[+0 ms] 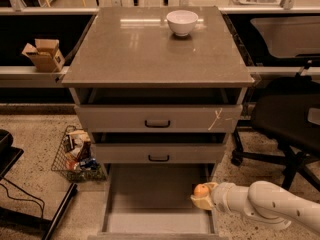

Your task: Place orange into bottom drawer

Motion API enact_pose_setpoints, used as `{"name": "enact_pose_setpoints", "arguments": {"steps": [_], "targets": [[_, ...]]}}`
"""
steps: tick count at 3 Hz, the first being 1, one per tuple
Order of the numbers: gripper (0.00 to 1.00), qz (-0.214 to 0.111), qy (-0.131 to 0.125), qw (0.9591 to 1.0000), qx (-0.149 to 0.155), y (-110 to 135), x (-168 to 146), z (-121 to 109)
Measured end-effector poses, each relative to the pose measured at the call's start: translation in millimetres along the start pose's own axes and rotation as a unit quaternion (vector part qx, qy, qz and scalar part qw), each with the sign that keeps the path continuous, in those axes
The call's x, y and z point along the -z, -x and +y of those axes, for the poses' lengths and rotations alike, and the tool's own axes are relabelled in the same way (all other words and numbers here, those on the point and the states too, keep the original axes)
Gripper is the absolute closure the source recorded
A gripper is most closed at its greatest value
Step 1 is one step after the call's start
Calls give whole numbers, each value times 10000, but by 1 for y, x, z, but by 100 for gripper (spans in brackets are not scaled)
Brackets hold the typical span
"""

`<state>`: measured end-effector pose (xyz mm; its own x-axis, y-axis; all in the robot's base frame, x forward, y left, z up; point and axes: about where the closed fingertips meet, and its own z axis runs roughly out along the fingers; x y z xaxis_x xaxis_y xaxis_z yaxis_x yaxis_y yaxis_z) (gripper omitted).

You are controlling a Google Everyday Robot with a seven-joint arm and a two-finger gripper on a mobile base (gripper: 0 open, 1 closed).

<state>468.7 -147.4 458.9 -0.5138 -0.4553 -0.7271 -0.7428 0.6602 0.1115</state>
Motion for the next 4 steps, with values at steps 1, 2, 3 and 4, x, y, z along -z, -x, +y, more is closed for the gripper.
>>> {"name": "enact_pose_setpoints", "arguments": {"steps": [1,2,3,4], "targets": [[100,70,-26,10000,44,-18,-32,-2],[100,364,-173,9988,268,-61,-108,-8],[100,826,-439,9937,611,-102,-198,-38],[100,1142,-486,9898,700,-121,-246,-59]]}}
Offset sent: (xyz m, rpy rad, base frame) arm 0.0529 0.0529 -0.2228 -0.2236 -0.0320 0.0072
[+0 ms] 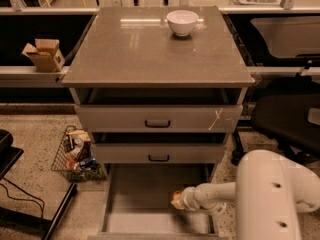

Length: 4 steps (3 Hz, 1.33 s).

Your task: Place orange into bottom drawer

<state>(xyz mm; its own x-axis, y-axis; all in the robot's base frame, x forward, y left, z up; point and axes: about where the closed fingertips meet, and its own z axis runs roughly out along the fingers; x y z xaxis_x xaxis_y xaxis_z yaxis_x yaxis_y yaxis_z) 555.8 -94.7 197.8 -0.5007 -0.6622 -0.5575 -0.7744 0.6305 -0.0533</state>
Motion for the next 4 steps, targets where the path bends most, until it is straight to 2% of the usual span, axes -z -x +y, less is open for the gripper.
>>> {"name": "enact_pose_setpoints", "arguments": {"steps": [1,2,3,4], "targets": [[100,290,121,9990,-315,-21,-44,-8],[100,532,311,9959,-661,-43,-73,-9],[82,524,314,9960,-657,-42,-74,-9],[59,522,314,9960,-653,-42,-74,-8]]}}
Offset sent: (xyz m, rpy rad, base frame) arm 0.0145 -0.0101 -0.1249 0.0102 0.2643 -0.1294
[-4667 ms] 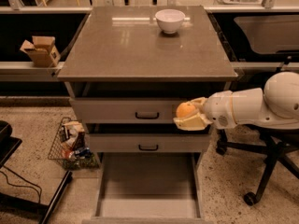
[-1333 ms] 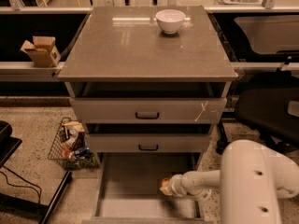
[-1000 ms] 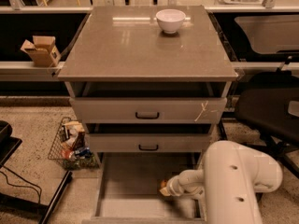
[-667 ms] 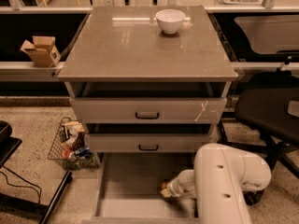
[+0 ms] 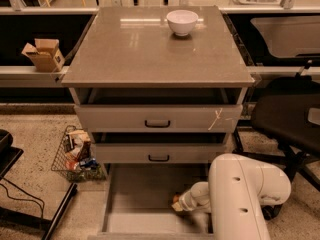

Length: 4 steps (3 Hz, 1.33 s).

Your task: Place orange into bottom drawer

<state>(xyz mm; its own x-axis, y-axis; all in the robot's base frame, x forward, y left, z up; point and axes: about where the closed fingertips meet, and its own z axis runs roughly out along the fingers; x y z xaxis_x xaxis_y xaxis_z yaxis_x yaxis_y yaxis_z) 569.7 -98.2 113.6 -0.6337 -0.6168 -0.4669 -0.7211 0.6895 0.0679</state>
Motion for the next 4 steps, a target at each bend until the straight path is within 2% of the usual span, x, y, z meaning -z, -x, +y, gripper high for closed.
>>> {"name": "enact_pose_setpoints", "arguments": {"steps": [2,3,4], "targets": [[13,0,0,10000,0,0,0,0],[0,0,0,10000,0,0,0,0],[0,-11,68,9999,152,4,1,6]]}}
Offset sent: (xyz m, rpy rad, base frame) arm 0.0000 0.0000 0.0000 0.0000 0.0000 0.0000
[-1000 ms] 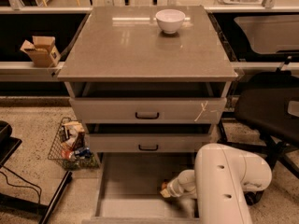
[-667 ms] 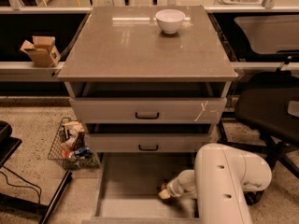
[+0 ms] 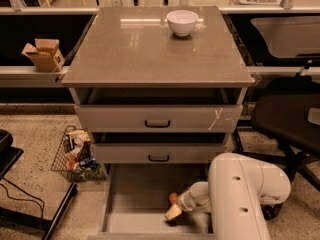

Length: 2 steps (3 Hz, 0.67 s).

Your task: Place orange into bottom drawer

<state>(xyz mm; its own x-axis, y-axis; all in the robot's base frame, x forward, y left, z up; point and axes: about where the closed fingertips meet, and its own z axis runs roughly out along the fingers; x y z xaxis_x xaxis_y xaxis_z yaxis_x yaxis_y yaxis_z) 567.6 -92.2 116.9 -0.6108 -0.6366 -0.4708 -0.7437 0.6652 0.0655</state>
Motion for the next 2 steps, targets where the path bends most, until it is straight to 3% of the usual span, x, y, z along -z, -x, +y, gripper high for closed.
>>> {"name": "enact_pose_setpoints", "arguments": {"steps": [1,2], "targets": [[0,-229,226,9990,305,14,21,7],[0,-368,329,9969,605,10,74,3]]}}
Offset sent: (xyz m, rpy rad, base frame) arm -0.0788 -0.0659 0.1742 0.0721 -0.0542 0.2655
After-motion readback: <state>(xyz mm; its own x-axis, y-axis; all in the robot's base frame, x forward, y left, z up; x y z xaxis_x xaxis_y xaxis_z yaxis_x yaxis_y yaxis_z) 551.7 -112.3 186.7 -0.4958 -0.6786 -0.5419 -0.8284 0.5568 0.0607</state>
